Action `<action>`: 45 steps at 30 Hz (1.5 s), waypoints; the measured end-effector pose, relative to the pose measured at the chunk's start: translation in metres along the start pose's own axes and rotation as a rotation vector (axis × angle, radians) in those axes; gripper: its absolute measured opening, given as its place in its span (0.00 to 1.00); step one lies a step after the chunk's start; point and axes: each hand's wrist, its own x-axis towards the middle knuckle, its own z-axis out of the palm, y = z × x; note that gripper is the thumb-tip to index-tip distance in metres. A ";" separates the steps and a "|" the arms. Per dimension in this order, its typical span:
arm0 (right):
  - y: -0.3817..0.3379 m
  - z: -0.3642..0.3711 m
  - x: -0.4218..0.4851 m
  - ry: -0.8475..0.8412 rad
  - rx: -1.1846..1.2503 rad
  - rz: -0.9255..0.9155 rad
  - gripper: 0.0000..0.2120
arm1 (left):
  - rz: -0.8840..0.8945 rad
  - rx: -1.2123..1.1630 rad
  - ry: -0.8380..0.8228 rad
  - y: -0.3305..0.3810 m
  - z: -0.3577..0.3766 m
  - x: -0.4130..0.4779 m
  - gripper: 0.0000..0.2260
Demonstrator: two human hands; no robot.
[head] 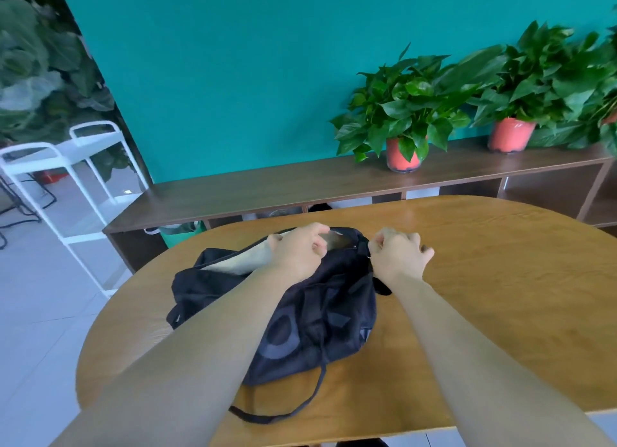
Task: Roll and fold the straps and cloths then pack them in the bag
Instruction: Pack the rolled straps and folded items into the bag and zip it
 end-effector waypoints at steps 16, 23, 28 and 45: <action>-0.197 0.073 -0.081 -0.305 0.015 -0.501 0.15 | -0.499 0.112 0.100 -0.223 -0.122 -0.082 0.15; -0.249 0.112 -0.095 -0.526 -0.204 -0.362 0.14 | -0.444 0.093 -0.049 -0.226 -0.115 -0.087 0.18; -0.254 0.115 -0.085 -0.519 0.174 -0.318 0.06 | -0.452 -0.266 -0.051 -0.233 -0.104 -0.073 0.11; -0.274 0.101 -0.091 -0.133 -0.095 -0.670 0.15 | -0.348 -0.463 0.215 -0.238 -0.101 -0.056 0.20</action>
